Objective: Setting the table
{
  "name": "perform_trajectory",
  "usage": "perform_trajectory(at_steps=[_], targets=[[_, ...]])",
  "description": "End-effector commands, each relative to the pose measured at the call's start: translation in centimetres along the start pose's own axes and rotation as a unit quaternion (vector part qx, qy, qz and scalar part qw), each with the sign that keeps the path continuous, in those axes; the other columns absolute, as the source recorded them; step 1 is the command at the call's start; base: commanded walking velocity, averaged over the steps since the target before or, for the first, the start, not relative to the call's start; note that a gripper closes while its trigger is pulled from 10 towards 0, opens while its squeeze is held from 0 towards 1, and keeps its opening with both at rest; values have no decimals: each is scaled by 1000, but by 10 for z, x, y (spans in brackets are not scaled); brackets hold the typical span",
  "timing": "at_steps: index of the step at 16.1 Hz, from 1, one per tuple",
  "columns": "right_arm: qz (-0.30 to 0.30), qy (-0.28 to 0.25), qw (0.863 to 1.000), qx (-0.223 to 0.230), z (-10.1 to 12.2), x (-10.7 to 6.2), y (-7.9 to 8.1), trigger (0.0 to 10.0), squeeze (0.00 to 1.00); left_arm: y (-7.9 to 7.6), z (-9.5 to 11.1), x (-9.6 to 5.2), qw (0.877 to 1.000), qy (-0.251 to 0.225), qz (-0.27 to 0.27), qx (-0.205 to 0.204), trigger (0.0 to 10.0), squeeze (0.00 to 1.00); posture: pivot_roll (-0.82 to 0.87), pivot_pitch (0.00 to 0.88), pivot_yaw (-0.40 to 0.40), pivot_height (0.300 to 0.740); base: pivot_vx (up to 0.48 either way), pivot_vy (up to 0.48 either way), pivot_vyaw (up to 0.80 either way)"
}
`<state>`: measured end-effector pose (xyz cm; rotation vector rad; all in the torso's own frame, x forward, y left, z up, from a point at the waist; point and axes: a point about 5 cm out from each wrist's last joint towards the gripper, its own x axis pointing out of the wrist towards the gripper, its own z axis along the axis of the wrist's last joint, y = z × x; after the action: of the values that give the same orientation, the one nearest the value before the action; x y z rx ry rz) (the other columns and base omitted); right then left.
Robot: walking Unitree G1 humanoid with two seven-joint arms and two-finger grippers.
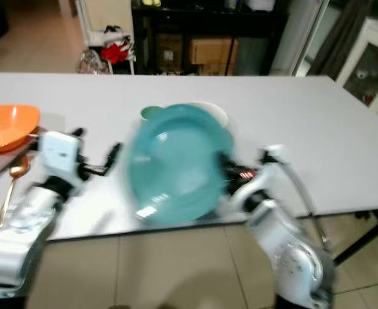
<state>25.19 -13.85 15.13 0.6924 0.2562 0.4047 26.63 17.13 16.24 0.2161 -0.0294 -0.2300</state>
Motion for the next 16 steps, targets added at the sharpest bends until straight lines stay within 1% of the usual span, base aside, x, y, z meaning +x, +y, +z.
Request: perform_trajectory(at_steps=[1, 2, 3, 5, 7, 8, 9, 10, 11, 12, 14, 16], targets=[[-10, -13, 1000, 11, 10, -5, -7, 10000, 0, -5, 3, 3, 1000, -3, -22, 0, 10000, 0, 138, 0, -34, 740, 341, 0, 0], [-11, 9, 1000, 27, 9, -5, -10, 10000, 0, -3, 3, 3, 999, 2, -33, 1, 10000, 0, 140, 0, -32, 740, 0, 0, 0], [-13, 33, 998, 52, 7, -5, -14, 10000, 0, -3, 3, 2, 998, 7, -61, 0, 10000, 0, 145, 0, -31, 740, 0, 0, 0], [-27, 65, 996, 59, 4, -4, -19, 10000, 0, -3, 2, -2, 993, 16, -112, 17, 10000, 0, 146, 0, -27, 740, 0, 0, 0], [-44, 85, 993, 66, 1, -4, -27, 10000, 0, -1, 0, -5, 990, 33, -135, 29, 10000, 0, 144, 0, -18, 740, 0, 0, 0], [-59, 106, 988, 91, -3, -2, -35, 10000, 0, -1, -1, -8, 985, 44, -166, 32, 10000, 0, 137, 0, -5, 740, 0, 0, 0], [-73, 114, 984, 115, -3, 1, -39, 10000, 0, -2, -1, -10, 979, 54, -192, 34, 10000, 0, 135, 0, -1, 740, 0, 0, 0], [-83, 118, 979, 144, -3, 5, -44, 10000, 0, -4, -2, -14, 971, 70, -224, 37, 10000, 0, 132, 0, 3, 740, 0, 0, 0], [-85, 118, 976, 163, -2, 8, -46, 10000, 0, -6, -4, -17, 965, 85, -247, 35, 10000, 0, 130, 0, 5, 740, 0, 0, 0], [-82, 118, 975, 172, 0, 11, -46, 10000, 0, -7, -5, -20, 960, 96, -263, 30, 10000, 0, 127, 0, 6, 740, 0, 0, 0], [-87, 133, 969, 187, 4, 21, -48, 10000, 0, -10, -8, -32, 941, 129, -312, -1, 10000, 0, 124, 0, 7, 740, 0, 0, 0], [-95, 148, 967, 184, 3, 26, -49, 10000, 0, -10, -9, -35, 939, 138, -316, -2, 10000, 0, 128, 0, 4, 740, 0, 0, 0]])
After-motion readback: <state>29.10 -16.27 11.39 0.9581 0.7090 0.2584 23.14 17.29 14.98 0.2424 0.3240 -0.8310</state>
